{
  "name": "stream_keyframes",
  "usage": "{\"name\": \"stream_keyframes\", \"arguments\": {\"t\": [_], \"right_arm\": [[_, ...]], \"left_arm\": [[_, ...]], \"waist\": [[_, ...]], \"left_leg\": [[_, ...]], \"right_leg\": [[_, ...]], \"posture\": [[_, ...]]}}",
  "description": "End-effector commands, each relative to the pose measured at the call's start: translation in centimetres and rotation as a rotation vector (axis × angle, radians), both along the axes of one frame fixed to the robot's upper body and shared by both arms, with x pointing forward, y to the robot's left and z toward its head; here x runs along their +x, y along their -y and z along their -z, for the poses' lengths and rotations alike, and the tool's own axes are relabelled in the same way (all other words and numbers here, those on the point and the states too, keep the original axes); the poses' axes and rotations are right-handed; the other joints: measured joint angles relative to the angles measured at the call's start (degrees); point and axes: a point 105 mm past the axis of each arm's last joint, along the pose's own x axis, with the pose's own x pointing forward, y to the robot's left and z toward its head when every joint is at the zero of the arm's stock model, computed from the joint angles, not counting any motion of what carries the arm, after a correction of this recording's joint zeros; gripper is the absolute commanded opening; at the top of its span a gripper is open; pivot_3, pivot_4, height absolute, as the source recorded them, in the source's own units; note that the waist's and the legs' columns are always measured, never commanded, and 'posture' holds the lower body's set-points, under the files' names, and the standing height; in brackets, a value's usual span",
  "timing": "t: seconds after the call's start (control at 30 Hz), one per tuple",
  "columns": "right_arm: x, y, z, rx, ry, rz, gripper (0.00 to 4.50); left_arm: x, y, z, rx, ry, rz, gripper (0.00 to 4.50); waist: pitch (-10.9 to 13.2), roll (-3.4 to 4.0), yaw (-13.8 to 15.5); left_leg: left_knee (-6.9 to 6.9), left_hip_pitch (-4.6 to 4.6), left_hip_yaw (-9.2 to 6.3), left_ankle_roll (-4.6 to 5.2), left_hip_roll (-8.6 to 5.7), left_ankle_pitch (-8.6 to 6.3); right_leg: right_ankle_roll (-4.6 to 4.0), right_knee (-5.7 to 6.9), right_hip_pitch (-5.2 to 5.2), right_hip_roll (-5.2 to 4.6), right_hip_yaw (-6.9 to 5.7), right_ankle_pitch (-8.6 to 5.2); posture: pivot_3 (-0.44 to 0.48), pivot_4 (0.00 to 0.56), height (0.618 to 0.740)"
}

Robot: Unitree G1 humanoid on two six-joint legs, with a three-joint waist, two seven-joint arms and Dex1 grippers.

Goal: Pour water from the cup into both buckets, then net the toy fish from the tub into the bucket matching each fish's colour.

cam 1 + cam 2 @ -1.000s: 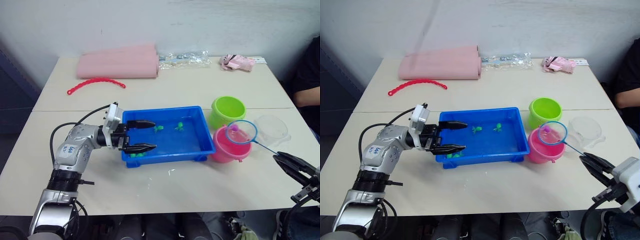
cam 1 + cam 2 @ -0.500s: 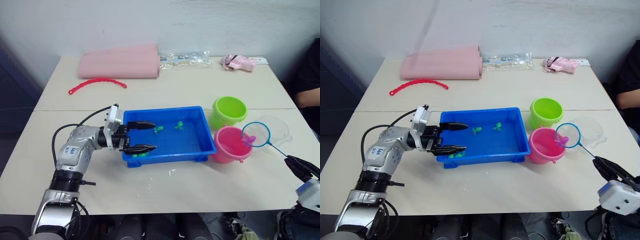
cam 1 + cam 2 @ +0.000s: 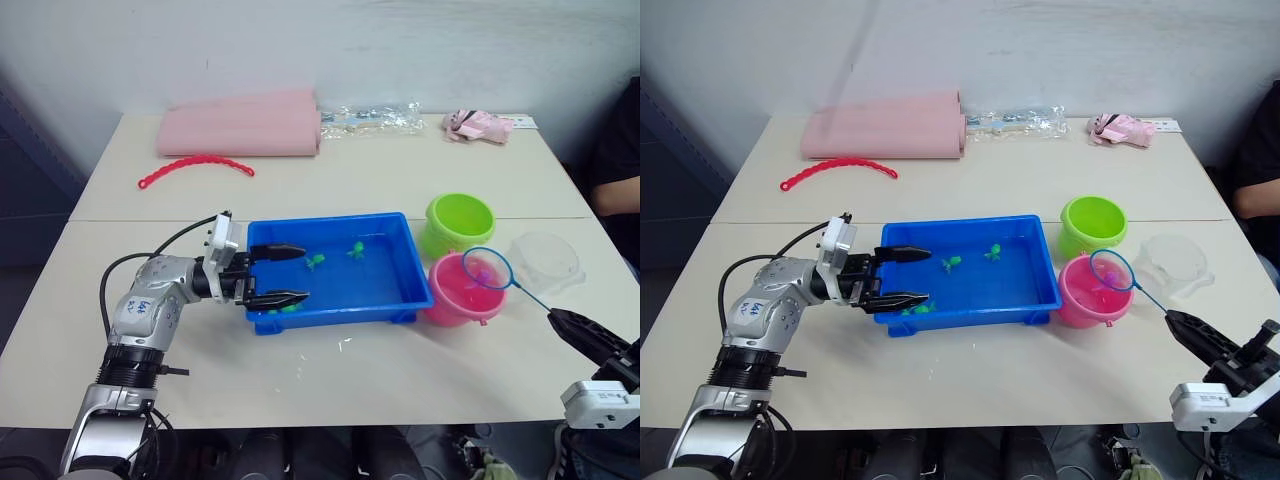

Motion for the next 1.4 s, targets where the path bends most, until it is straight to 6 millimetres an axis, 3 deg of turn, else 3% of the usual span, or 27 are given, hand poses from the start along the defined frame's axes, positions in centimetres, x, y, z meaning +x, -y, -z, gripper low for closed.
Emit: {"name": "stream_keyframes", "arguments": {"t": [0.03, 0.17, 0.3, 0.43, 0.9, 1.1, 1.23, 1.4], "right_arm": [[0.2, 1.0, -1.1, -0.045, 0.068, 0.032, 0.00], [0.9, 0.3, -1.5, -0.122, 0.087, -0.021, 0.00], [1.5, 0.0, -2.4, -0.102, 0.127, -0.008, 0.00], [1.2, -1.7, -2.3, -0.064, 0.098, -0.071, 0.00], [0.9, -1.3, -3.3, -0.010, 0.095, 0.013, 0.00], [1.4, -3.2, -4.4, 0.480, -0.035, -0.032, 0.00], [1.2, -7.4, -4.4, 0.972, -0.379, -0.190, 0.00], [3.7, -11.2, -3.6, 1.220, -0.748, -0.248, 0.00]], "left_arm": [[-0.1, -0.4, -0.5, -0.007, 0.037, -0.022, 4.48], [0.0, -0.6, -0.7, -0.019, 0.058, -0.042, 4.48], [0.1, -0.8, -0.8, -0.023, 0.075, -0.060, 4.48], [0.1, -0.9, -0.8, -0.023, 0.080, -0.065, 4.48], [0.0, -1.2, -0.7, -0.021, 0.073, -0.077, 4.48], [-0.1, -2.0, -0.7, -0.034, 0.057, -0.111, 4.48], [-0.2, -4.4, -1.3, -0.107, 0.020, -0.216, 4.48], [-1.0, -8.2, -1.5, -0.111, 0.033, -0.392, 4.48]], "waist": [[0.0, 0.00, 0.0], [0.0, 0.01, -0.1], [0.0, 0.01, -0.1], [0.0, 0.01, -0.1], [0.0, 0.01, -0.1], [0.0, 0.01, -0.1], [0.0, 0.01, -0.4], [0.0, -0.04, -1.4]], "left_leg": [[0.00, 0.00, 0.00, 0.00, 0.00, 0.00], [0.00, 0.01, 0.03, 0.00, 0.00, 0.01], [-0.02, 0.03, 0.02, -0.01, 0.03, 0.02], [-0.01, 0.03, 0.03, 0.00, 0.03, 0.03], [0.00, 0.04, 0.02, 0.05, 0.01, 0.05], [0.00, 0.05, 0.01, 0.07, 0.02, 0.06], [-0.04, 0.12, 0.00, 0.10, 0.09, 0.05], [0.04, 0.17, -0.15, 0.22, 0.30, -0.02]], "right_leg": [[0.00, 0.01, 0.00, 0.00, 0.01, 0.00], [0.00, 0.02, 0.00, 0.00, 0.03, 0.00], [0.00, 0.02, 0.00, 0.03, 0.04, 0.00], [0.00, 0.02, 0.00, 0.03, 0.04, 0.00], [0.01, 0.06, 0.02, 0.00, 0.04, 0.00], [0.01, 0.11, 0.03, -0.01, 0.04, 0.00], [-0.01, 0.16, 0.06, -0.08, 0.12, -0.01], [-0.07, 0.17, 0.19, -0.23, 0.36, 0.01]], "posture": [[0.000, 0.150, 0.740], [0.000, 0.150, 0.740], [0.000, 0.150, 0.740], [0.000, 0.150, 0.740], [0.000, 0.150, 0.740], [0.000, 0.150, 0.740], [0.000, 0.150, 0.740], [0.000, 0.150, 0.740]]}}
